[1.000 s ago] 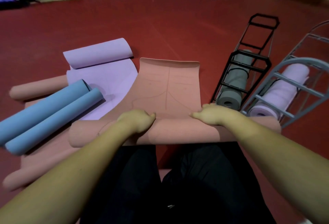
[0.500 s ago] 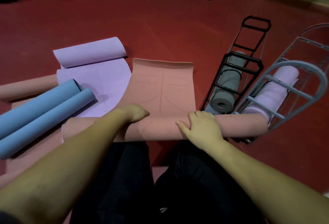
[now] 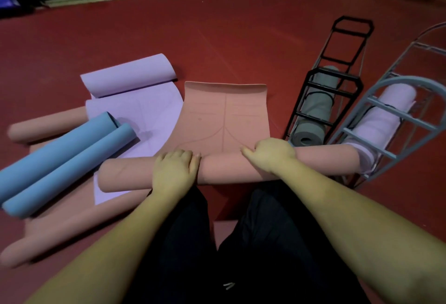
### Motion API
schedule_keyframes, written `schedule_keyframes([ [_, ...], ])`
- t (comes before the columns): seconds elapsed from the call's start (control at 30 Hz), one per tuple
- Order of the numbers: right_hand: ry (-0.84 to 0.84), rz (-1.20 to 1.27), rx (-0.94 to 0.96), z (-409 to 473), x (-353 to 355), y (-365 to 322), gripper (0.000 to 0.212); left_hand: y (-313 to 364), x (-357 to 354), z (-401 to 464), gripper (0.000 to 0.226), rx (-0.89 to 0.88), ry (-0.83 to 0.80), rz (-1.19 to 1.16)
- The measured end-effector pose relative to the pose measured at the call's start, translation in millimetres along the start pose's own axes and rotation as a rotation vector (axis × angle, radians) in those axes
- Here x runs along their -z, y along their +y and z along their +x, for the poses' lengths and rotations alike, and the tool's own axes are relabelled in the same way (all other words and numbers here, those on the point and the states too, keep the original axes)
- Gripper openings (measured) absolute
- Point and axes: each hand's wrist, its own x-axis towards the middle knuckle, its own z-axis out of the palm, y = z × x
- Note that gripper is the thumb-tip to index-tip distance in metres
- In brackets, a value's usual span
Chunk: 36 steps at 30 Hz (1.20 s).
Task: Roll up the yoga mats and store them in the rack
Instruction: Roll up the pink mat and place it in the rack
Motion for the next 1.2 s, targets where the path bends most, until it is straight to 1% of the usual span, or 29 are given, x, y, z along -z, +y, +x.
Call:
schedule_keyframes([
  [0.13,-0.073,-0.003,0.001,4,10,-3,0.078,5,14,10,0.066,0.028,-0.073,0.035],
  [0.3,-0.236,0.011,0.022,-6,32,-2,0.076,8,28,15,0.054,0.011,-0.144,0.062],
  [0.37,-0.331,0.045,0.026,-14,41,-2,0.073,11,37,15,0.058,0.028,-0.233,0.031],
  [0.5,-0.555,0.14,0.029,-24,45,3,0.063,15,49,10,0.067,0.082,-0.476,-0.039],
  [0.57,-0.577,0.175,-0.001,-25,34,8,0.064,17,50,9,0.068,0.101,-0.554,-0.047],
  [0.6,-0.544,0.159,-0.002,-24,28,9,0.066,17,49,10,0.067,0.11,-0.574,-0.049],
  [0.63,-0.462,0.127,0.025,-22,23,11,0.064,17,50,12,0.066,0.116,-0.591,-0.053],
  [0.73,-0.107,0.087,0.116,-20,14,14,0.046,20,56,21,0.061,0.142,-0.64,-0.079],
  [0.8,0.057,0.094,0.135,-28,11,9,0.044,22,58,28,0.057,0.163,-0.674,-0.099],
  [0.83,0.107,0.085,0.126,-34,10,6,0.043,23,58,30,0.055,0.165,-0.686,-0.105],
  [0.93,0.171,0.085,0.077,-52,2,-2,0.047,23,53,40,0.056,0.149,-0.729,-0.113],
  [1.0,0.181,0.052,0.059,-63,-4,-7,0.06,21,46,47,0.057,0.134,-0.736,-0.12],
  [1.07,0.2,-0.015,0.066,-69,-11,-12,0.08,18,39,54,0.056,0.128,-0.72,-0.104],
  [1.1,0.199,-0.033,0.061,-68,-14,-14,0.085,17,35,58,0.056,0.13,-0.707,-0.097],
  [1.2,0.216,-0.024,0.026,-56,-16,-15,0.083,13,26,65,0.057,0.137,-0.633,-0.07],
])
